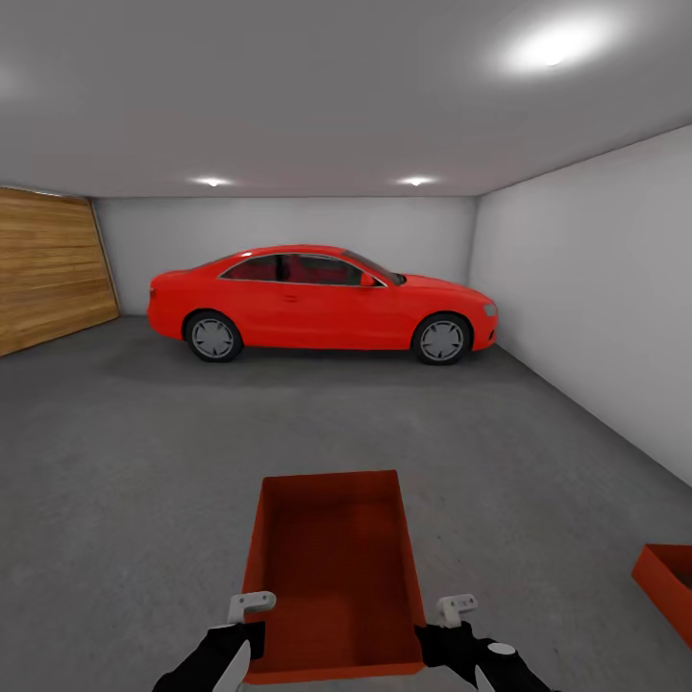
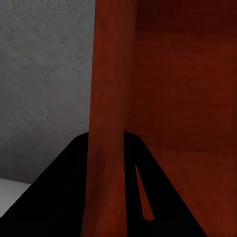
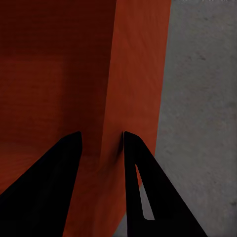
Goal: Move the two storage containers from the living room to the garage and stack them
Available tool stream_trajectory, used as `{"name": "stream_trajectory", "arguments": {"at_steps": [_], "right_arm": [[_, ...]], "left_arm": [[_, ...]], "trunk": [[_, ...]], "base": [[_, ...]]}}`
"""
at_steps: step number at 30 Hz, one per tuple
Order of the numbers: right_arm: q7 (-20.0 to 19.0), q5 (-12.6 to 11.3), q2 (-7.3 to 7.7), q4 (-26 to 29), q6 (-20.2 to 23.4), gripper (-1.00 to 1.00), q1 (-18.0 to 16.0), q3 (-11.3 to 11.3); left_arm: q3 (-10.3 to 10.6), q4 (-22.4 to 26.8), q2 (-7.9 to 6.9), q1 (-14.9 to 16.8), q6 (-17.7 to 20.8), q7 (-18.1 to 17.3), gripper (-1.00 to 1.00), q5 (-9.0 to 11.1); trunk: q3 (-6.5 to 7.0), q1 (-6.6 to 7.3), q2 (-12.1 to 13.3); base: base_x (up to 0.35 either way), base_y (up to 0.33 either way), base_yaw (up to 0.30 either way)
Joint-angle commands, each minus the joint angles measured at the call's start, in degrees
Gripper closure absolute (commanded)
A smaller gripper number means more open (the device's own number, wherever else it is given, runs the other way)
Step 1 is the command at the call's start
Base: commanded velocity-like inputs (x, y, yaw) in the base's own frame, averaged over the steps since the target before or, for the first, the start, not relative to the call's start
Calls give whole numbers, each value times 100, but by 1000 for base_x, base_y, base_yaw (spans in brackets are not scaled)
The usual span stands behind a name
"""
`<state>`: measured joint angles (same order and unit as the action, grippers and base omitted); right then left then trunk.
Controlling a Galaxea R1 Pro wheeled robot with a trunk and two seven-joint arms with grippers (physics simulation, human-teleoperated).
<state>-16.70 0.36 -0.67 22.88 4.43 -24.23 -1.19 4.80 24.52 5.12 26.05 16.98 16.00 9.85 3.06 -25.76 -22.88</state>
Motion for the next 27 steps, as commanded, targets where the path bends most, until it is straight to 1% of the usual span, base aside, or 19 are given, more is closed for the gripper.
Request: {"name": "stream_trajectory", "arguments": {"at_steps": [1, 12, 18, 27], "right_arm": [[-132, -27, 6, 2, 40, 100, 6, -57], [-134, -27, 6, 1, 40, 100, 6, -57], [-132, -27, 6, 0, 40, 100, 6, -57], [-132, -27, 6, 2, 40, 100, 6, -57]], "left_arm": [[-58, 26, -32, 5, -485, 52, 100, -119], [-58, 26, -29, 5, -485, 52, 100, -118], [-58, 26, -33, 5, -485, 52, 100, -115], [-58, 27, -29, 5, -485, 52, 100, -115]], "trunk": [[-2, -3, -4], [-2, -3, -4], [-2, -3, -4], [-2, -3, -4]], "base": [[68, 8, 0], [10, 1, 0], [202, 0, 0], [16, 0, 0]]}}
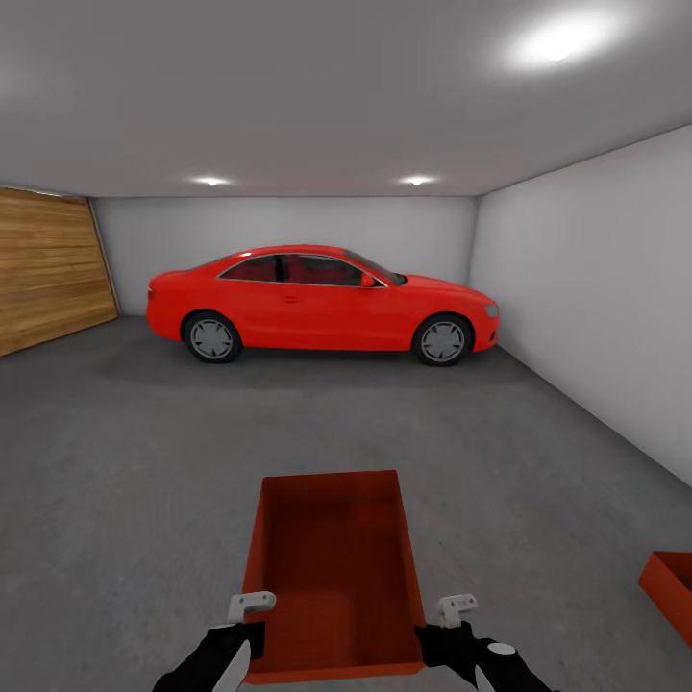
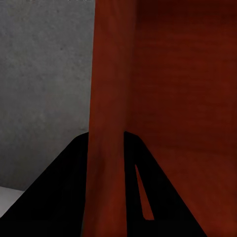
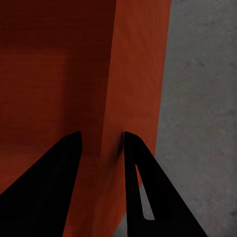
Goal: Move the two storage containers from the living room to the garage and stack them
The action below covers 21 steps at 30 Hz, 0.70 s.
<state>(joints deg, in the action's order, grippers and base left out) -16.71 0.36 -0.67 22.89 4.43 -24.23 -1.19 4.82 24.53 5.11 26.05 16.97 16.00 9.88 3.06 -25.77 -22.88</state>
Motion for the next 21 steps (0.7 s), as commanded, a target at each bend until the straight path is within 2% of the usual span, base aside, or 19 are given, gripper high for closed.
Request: {"name": "stream_trajectory", "arguments": {"at_steps": [1, 5, 12, 21], "right_arm": [[-131, -28, 6, 0, 40, 100, 6, -57], [-131, -28, 6, -2, 40, 100, 6, -57], [-131, -28, 6, -2, 40, 100, 6, -57], [-131, -28, 6, -1, 40, 100, 6, -57]], "left_arm": [[-60, 26, -28, 5, -484, 52, 100, -118], [-60, 25, -30, 5, -484, 52, 100, -118], [-60, 25, -30, 5, -484, 52, 100, -119], [-59, 25, -28, 5, -484, 52, 100, -126]], "trunk": [[-3, -2, -5], [-3, -2, -5], [-3, -2, -5], [-3, -2, -5]], "base": [[0, 0, 0], [17, 0, 0], [170, 0, 0], [15, 41, 0]]}}
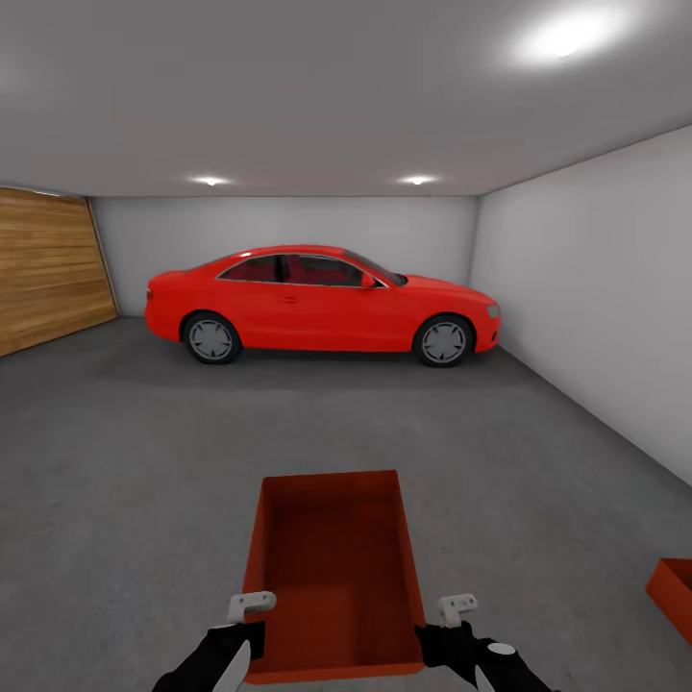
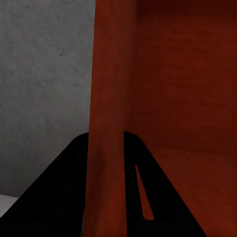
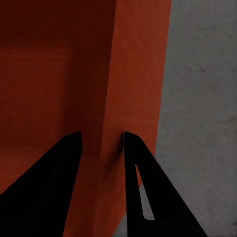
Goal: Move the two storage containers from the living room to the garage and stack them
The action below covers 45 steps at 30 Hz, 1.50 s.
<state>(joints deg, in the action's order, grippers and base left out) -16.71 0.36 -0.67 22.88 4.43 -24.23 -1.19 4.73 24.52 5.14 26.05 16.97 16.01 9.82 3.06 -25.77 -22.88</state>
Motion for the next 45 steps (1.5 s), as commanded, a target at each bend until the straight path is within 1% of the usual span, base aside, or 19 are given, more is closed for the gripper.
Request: {"name": "stream_trajectory", "arguments": {"at_steps": [1, 18, 19, 20, 23, 26, 27, 30, 32, 34, 45], "right_arm": [[-131, -27, 6, 1, 40, 100, 6, -56], [-138, -43, 8, 5, 33, 100, 6, -49], [15, -1, -30, -18, 23, 100, 6, -23], [16, -3, -37, -47, 26, 100, 6, -26], [17, -1, -78, -47, 28, 100, 6, -22], [8, 2, -69, -64, 19, 100, 6, -33], [7, 1, -44, -68, 17, 100, 6, -45], [-6, -40, 5, -71, 15, 100, 6, -90], [-14, -75, 16, -71, 14, 100, 6, -119], [-20, -86, 19, -71, 14, 100, 6, -127], [-35, -68, 23, -68, 14, 100, 6, -107]], "left_arm": [[-51, 26, -30, 5, -485, 51, 100, -120], [-51, 26, -29, 5, -489, 51, 100, -121], [72, 41, 27, -33, 45, 51, 100, 57], [72, 71, 15, -67, 60, 51, 100, 56], [124, 123, -42, -83, 60, 51, 100, 175], [154, 111, -46, -106, -19, 46, 100, 224], [162, 109, -47, -111, -39, 45, 100, 243], [120, 106, -13, -116, -46, 43, 100, 178], [72, 106, 9, -117, -47, 42, 100, 116], [72, 105, 19, -118, -42, 42, 100, 81], [80, 97, 30, -118, -52, 42, 100, 64]], "trunk": [[-3, -2, -5], [-3, -2, -5], [-3, -2, -5], [-3, -2, -5], [-3, -2, -5], [-3, -2, -5], [-3, -2, -5], [-3, -2, -5], [-3, -2, -5], [-3, -2, -5], [-3, -2, -5]], "base": [[1, 46, 0], [0, 5, 0], [0, 0, 0], [0, 0, 0], [0, 0, 0], [0, 0, 0], [0, 0, 0], [0, 0, 0], [0, 0, 0], [0, 0, 0], [0, 0, 0]]}}
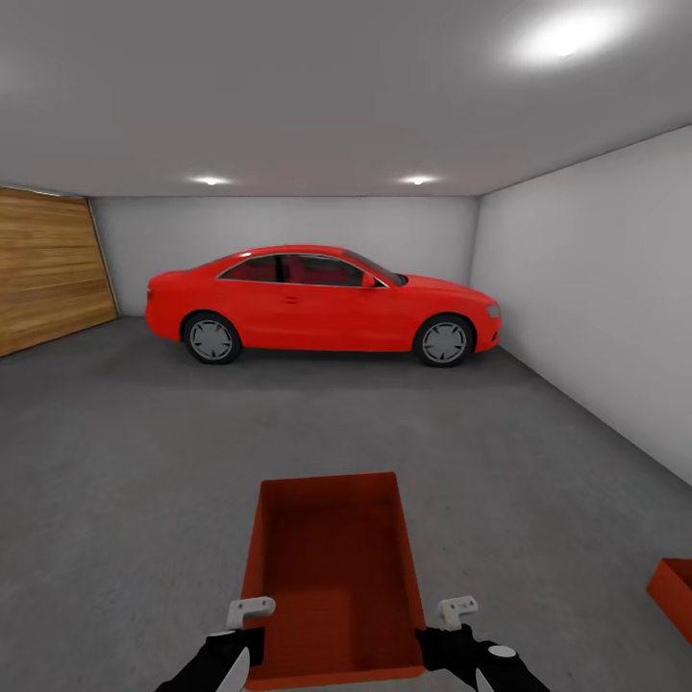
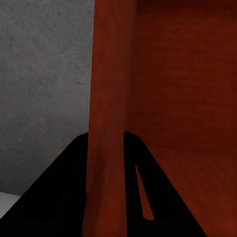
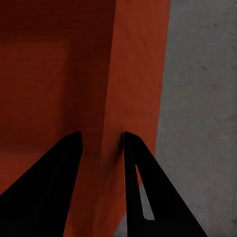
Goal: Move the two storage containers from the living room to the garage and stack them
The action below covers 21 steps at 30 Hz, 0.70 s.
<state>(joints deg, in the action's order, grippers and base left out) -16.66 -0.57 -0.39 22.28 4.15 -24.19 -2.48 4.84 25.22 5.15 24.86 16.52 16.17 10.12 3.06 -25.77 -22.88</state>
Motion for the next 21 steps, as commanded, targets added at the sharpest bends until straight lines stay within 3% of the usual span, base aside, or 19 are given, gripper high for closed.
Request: {"name": "stream_trajectory", "arguments": {"at_steps": [1, 7, 8, 21], "right_arm": [[-40, 27, -5, -8, 42, 100, 2, 24], [-46, 40, -5, -9, 43, 100, 2, 37], [-65, 126, -5, -10, 42, 100, 2, 108], [-65, 126, -5, -5, 45, 100, 2, 107]], "left_arm": [[70, 27, 29, 1, -11, 27, 100, 34], [70, 19, 32, 1, -11, 27, 100, 29], [70, 1, 236, 1, -61, 27, 100, 27], [70, -26, 241, 1, -62, 27, 100, 28]], "trunk": [[-2, -2, -5], [-2, -2, -5], [-2, -2, -5], [-2, -2, -5]], "base": [[0, 0, 0], [42, -2, 0], [235, -42, 0], [16, -2, 0]]}}
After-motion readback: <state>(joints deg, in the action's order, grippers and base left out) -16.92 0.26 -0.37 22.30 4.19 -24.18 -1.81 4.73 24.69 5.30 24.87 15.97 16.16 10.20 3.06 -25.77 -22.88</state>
